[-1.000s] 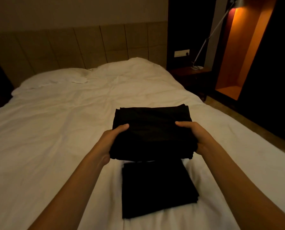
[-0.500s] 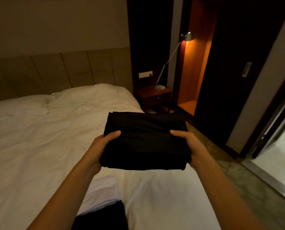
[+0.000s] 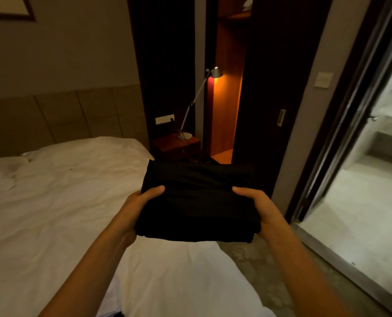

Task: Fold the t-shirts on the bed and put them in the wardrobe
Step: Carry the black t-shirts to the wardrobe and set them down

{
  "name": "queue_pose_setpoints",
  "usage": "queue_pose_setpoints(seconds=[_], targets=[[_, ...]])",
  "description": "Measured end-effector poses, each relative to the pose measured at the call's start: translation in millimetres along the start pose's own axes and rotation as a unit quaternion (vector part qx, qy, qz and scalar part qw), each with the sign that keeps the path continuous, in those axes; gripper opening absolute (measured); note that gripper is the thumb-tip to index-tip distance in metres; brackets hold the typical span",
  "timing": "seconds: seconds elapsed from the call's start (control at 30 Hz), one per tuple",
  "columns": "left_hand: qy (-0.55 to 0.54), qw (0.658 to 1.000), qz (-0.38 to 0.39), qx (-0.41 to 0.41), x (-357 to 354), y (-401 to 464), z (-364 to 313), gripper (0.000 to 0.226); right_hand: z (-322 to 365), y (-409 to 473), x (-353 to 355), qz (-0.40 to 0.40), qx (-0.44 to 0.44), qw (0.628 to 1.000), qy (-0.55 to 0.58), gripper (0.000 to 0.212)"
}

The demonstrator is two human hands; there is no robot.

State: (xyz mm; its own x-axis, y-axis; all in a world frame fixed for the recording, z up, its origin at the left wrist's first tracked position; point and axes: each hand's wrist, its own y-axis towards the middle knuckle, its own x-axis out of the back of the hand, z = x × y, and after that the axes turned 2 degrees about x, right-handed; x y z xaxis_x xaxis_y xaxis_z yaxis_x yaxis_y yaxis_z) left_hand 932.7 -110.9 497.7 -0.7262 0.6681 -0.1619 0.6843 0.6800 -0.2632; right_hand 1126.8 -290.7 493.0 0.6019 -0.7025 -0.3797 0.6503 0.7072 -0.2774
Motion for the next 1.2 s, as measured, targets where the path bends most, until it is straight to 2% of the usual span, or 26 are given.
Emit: queue_pose_setpoints(seconds=[0.2,0.43,0.6,0.83,1.2], targets=[[-0.005,0.999,0.038,0.009,-27.9,17.5,-11.0,0.063,22.7,-9.6,19.3,-0.052,0.019,0.998,-0.004,0.051],[-0.012,0.995,0.094,0.025,-65.1,56.1,-16.4,0.051,37.0,4.2,50.4,-0.120,0.016,0.992,0.021,0.062],[0.013,0.993,0.115,0.024,-109.2,84.6,-13.9,0.063,46.3,20.3,93.4,-0.150,0.011,0.988,0.037,0.071],[0.031,0.993,0.106,0.032,-202.1,114.7,1.9,0.064,85.0,41.7,188.0,-0.131,-0.001,0.990,0.046,0.066],[0.014,1.000,0.016,0.022,-384.3,139.1,40.4,0.056,169.6,106.9,357.1,-0.064,-0.055,0.996,0.027,0.069]])
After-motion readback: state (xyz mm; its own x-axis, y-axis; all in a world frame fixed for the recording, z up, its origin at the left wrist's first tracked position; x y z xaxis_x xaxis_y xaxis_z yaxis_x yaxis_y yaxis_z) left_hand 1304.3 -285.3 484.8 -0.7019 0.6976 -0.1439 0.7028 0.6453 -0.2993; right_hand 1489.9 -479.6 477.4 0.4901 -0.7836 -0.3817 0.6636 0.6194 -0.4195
